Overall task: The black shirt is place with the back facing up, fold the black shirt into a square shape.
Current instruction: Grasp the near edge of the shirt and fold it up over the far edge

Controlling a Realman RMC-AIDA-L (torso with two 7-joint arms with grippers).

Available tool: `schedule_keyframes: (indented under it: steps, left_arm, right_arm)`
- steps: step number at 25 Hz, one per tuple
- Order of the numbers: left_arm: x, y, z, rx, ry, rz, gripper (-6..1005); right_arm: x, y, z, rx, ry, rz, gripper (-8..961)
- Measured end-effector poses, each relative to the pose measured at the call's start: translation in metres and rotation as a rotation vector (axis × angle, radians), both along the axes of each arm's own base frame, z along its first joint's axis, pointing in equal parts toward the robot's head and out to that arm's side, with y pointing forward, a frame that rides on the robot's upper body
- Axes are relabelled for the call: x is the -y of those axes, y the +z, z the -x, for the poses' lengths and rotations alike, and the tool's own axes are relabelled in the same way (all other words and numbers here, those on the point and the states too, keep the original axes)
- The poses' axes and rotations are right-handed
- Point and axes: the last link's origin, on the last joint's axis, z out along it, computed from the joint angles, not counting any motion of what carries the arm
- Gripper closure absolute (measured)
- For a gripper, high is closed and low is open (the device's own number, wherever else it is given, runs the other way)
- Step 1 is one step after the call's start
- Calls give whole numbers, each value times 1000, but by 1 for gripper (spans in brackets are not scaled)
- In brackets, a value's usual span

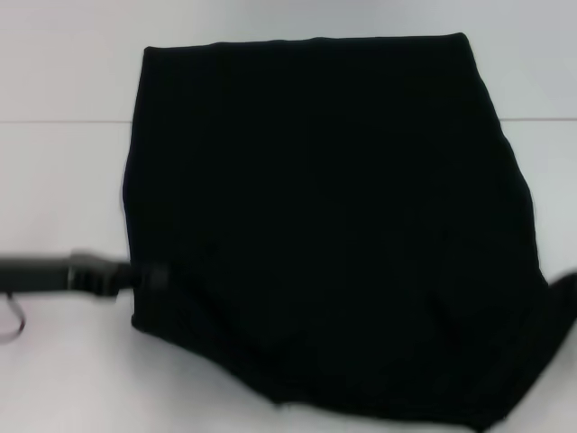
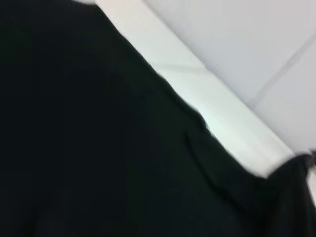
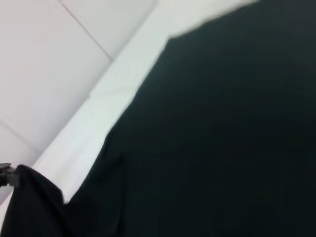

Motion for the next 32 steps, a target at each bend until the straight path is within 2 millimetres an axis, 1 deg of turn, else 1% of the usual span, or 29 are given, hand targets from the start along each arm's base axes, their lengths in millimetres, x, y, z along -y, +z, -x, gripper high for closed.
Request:
schedule_keyframes:
  steps: [2, 4, 5, 7, 11, 15, 19, 23, 26, 30, 31, 32]
  left_arm:
    - [-31, 3, -9, 6, 7, -67, 986]
    - [-50, 5, -16, 11, 13, -118, 986]
    - [-63, 6, -20, 12, 20, -161, 986]
    - [-83, 8, -26, 6, 31, -241, 986]
    - [-116, 10, -32, -36, 69, -394, 986]
    - [-140, 9, -35, -100, 95, -510, 985]
    - [-157, 9, -43, -148, 88, -591, 980]
    - [-169, 6, -48, -185, 93, -636, 969]
    - [-174, 1, -50, -215, 101, -654, 960]
    - [-176, -12, -49, -257, 110, -662, 950]
    - [-176, -12, -49, -257, 110, -662, 947]
    - [-173, -23, -46, -291, 111, -663, 944]
  right_arm:
    - [-21, 1, 9, 14, 6, -34, 911]
    - [-42, 0, 17, 36, 2, -77, 911]
    - [-51, -2, 21, 45, 2, -92, 911]
    - [-71, -6, 27, 73, -12, -136, 911]
    - [-109, -18, 44, 117, -25, -213, 910]
    - [-142, -28, 65, 175, -36, -299, 910]
    - [-170, -29, 82, 235, -53, -393, 911]
    - [-188, -32, 96, 278, -52, -427, 911]
    - [-194, -36, 100, 308, -53, -430, 910]
    - [-194, -45, 99, 329, -71, -434, 911]
    - [-194, -48, 98, 334, -79, -435, 911]
    - [-193, -51, 97, 337, -85, -435, 911]
